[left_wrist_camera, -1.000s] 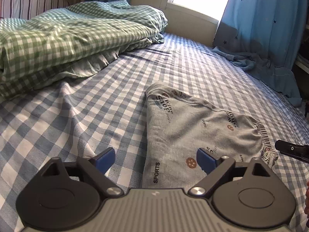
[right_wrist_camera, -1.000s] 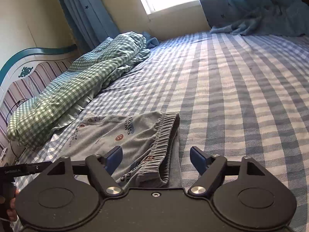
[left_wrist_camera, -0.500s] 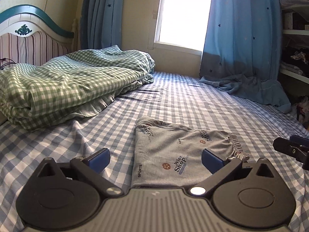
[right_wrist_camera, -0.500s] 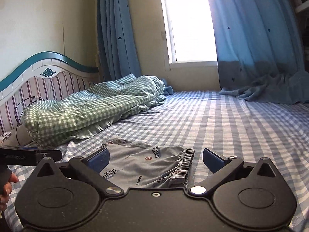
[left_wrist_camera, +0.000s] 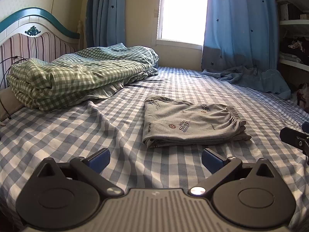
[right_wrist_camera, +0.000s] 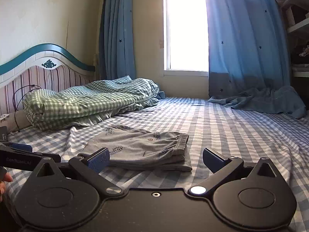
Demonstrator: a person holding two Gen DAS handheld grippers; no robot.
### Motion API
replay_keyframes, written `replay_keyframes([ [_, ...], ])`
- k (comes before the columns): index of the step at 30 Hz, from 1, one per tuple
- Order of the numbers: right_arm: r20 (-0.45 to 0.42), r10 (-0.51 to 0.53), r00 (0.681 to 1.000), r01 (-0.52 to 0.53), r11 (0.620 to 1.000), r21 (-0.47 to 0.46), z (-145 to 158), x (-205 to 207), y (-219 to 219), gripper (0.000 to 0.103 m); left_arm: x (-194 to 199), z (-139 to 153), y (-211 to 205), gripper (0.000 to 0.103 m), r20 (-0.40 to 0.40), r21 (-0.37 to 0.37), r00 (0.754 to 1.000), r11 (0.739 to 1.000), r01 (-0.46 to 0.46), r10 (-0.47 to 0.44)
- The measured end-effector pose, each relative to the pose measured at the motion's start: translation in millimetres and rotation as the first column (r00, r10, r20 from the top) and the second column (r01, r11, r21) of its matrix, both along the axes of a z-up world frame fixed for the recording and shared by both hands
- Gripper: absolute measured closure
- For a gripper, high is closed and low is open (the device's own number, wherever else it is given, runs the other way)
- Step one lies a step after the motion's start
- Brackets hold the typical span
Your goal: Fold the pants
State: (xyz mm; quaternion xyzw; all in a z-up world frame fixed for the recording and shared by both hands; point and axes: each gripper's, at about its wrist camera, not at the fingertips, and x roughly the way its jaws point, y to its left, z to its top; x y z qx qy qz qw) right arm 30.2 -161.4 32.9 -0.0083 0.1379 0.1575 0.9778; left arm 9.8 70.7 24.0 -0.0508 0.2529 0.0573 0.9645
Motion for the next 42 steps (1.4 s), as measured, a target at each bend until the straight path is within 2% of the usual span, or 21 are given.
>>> replay_keyframes([
  [6, -0.025, -0.03, 0.999, 0.029, 0.999, -0.032, -18.3, -24.3, 2.0, 0.001, -19.7, -11.7, -0.2, 0.0, 0.008, -0.014, 1.0, 1.0, 0.007, -0.007],
  [12, -0.055, -0.052, 0.997, 0.051, 0.998, -0.026, -24.6, -31.2, -1.3, 0.001, -27.2, -17.3, -1.3, 0.0, 0.005, 0.012, 1.0, 1.0, 0.014, -0.014],
  [23, -0.065, -0.058, 0.996, 0.056, 0.998, -0.028, -26.0, -31.3, -2.5, 0.001, -28.8, -16.5, -0.5, 0.0, 0.005, 0.027, 1.0, 1.0, 0.008, -0.008],
  [42, -0.079, -0.066, 0.995, 0.064, 0.998, -0.026, -29.5, -27.7, -4.4, 0.001, -25.6, -18.7, 2.3, 0.0, -0.007, 0.011, 1.0, 1.0, -0.007, 0.007],
])
